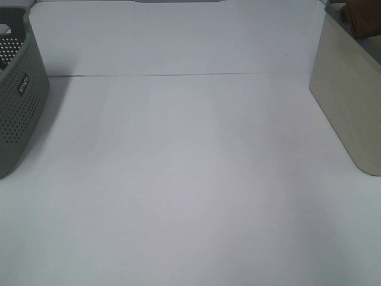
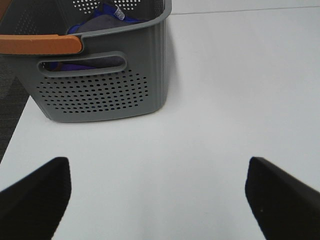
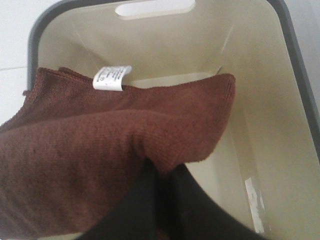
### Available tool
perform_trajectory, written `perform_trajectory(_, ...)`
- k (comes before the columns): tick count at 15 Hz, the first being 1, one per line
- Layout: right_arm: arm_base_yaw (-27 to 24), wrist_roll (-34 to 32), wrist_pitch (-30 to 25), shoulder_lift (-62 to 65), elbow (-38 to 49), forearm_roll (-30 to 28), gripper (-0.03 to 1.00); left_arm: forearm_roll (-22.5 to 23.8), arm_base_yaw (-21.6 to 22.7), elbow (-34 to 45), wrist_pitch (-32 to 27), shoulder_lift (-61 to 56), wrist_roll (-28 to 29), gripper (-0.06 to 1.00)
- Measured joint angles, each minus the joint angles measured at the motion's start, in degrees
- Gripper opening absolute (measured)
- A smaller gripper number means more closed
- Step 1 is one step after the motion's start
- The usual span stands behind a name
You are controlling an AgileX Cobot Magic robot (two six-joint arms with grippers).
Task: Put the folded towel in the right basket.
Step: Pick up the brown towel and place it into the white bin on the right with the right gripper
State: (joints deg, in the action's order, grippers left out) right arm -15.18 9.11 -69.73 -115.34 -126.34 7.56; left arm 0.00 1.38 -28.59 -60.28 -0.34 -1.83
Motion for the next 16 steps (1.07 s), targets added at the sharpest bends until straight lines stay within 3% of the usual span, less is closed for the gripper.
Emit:
perform_trajectory(6, -0.74, 1.89, -0.06, -0.06, 8.88, 3.04, 0.05, 0.00, 0.00, 0.00, 0.00, 0.00, 0.00, 0.88)
perform_trajectory(8, -0.74, 1.83, -0.11, -0.06, 9.85, 2.18, 0.23, 0.00, 0.00, 0.00, 0.00, 0.00, 0.00, 0.88)
perform_trajectory(11, -0.74, 1.83, -0.06, -0.06, 9.97, 1.43, 0.67, 0.00, 0.00, 0.00, 0.00, 0.00, 0.00, 0.88)
perform_trajectory(13, -0.74, 1.15, -0.06, -0.06, 9.97, -0.17, 0.75, 0.00, 0.00, 0.00, 0.00, 0.00, 0.00, 0.88)
perform_trajectory(16, -0.74, -0.74, -0.06, -0.06, 9.97, -1.03, 0.77, 0.00, 0.00, 0.00, 0.00, 0.00, 0.00, 0.88)
